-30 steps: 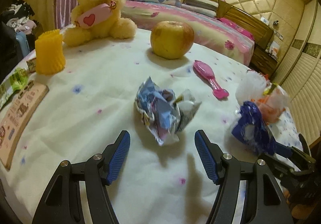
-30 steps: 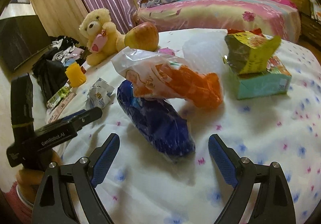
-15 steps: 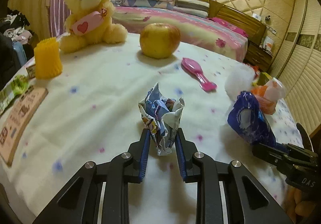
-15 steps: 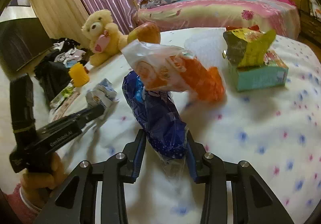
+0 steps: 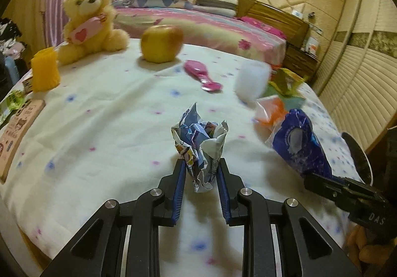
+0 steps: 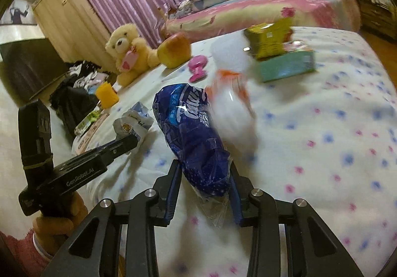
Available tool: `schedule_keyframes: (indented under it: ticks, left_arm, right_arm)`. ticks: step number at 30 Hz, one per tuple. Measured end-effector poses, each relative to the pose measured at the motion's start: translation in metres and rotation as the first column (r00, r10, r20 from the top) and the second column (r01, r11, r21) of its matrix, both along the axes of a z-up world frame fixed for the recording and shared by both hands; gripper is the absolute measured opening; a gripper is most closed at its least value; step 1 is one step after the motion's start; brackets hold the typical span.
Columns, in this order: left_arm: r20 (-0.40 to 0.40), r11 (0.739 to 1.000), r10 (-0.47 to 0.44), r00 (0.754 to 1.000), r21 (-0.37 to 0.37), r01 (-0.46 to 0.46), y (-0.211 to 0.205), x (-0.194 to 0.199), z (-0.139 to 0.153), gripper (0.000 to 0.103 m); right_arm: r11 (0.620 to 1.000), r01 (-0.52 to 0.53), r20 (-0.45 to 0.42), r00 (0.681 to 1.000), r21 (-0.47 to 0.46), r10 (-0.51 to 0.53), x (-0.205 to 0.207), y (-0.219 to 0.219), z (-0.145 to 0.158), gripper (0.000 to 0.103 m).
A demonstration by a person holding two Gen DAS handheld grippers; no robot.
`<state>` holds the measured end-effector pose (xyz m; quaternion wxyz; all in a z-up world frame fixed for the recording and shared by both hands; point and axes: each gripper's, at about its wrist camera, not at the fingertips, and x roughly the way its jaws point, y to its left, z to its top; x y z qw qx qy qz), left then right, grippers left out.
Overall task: Collect trash
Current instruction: 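Carry the blue wrapper in the right gripper over the bin while the left holds the foil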
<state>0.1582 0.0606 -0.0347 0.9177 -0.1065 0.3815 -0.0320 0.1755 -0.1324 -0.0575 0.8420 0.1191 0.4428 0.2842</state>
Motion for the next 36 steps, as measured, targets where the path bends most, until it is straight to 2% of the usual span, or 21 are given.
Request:
schedule_keyframes:
  ticks: [8, 18, 28, 36]
  left_arm:
    - [0.009, 0.992, -0.124, 0.992, -0.009, 0.124, -0.044, -0.009, 0.006, 0.024]
    - [0.013, 0.961, -0.277, 0.961, -0.001, 0.277, -0.092, -0.008, 0.011, 0.024]
    - [0.026, 0.921, -0.390, 0.921, -0.003, 0.390, -0.134, 0.004, 0.016, 0.024]
    - [0.020, 0.896, -0.443, 0.896, 0.001, 0.443, -0.170, 0.017, 0.012, 0.024]
  right_arm:
    - [0.995, 0.104, 0.017, 0.994, 0.008, -0.104, -0.017, -0.045, 0.008, 0.034]
    - [0.974, 0.228, 0.006, 0.974, 0.014, -0.228, -0.030, -0.099, 0.005, 0.034]
    - [0.934, 0.357, 0.011, 0.934, 0.004, -0.357, -0.040, -0.157, 0.009, 0.034]
    - [0.897, 0.442, 0.009, 0.897, -0.007, -0.442, -0.046, -0.197, 0.008, 0.034]
